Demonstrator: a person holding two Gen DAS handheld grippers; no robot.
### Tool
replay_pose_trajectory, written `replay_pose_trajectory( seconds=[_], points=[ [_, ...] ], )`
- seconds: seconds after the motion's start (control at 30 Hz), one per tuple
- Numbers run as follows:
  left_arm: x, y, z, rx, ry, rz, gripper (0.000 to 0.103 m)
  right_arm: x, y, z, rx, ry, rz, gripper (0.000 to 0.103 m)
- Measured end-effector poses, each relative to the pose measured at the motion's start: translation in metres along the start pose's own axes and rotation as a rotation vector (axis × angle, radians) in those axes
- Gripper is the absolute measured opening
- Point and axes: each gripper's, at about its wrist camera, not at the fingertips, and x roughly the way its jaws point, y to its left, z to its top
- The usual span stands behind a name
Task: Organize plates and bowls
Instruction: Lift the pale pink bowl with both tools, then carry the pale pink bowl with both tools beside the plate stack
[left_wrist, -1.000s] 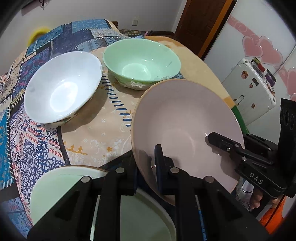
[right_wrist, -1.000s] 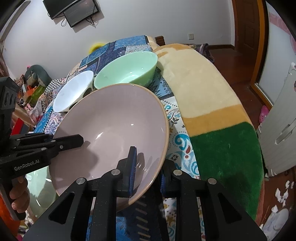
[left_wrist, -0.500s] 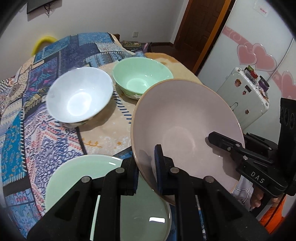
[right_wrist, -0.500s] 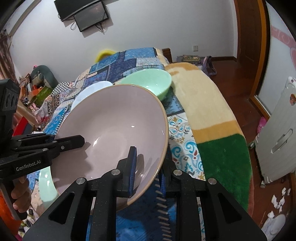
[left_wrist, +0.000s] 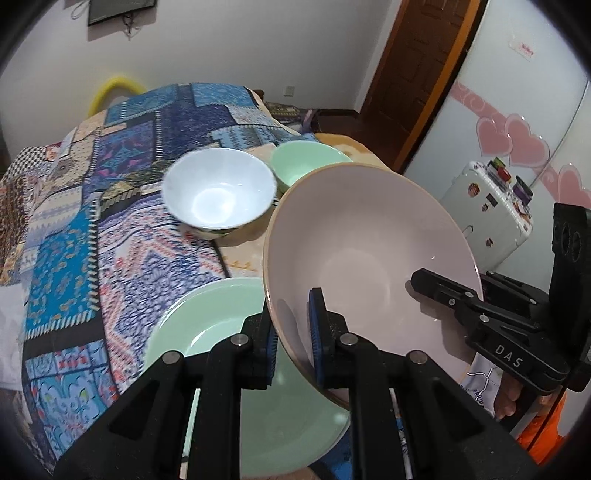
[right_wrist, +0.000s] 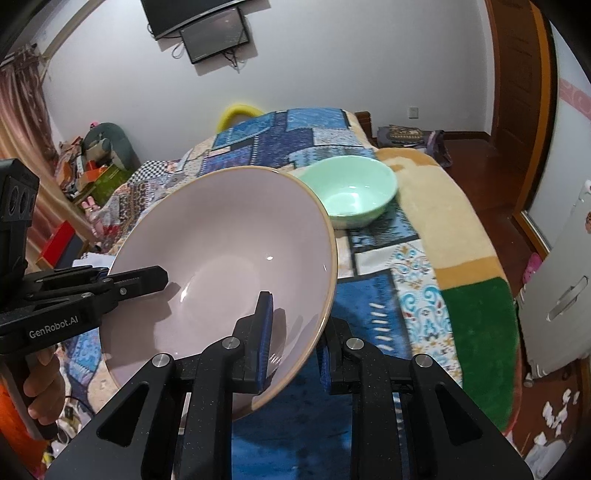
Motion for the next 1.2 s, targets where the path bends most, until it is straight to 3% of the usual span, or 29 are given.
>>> replay_pose_trajectory(
  seconds=[0.57, 1.2],
  points=[
    [-0.073, 0.077, -0.052, -0.102, -0.082, 0.084, 0.015, 0.019, 0.092, -0.01, -0.07, 0.018, 0.1, 0.019],
    [-0.115, 0.169, -0.115, -0.267, -0.082, 0.197, 0.015, 0.063, 0.182, -0.029, -0.2, 0.117, 0.209, 0.019]
  ],
)
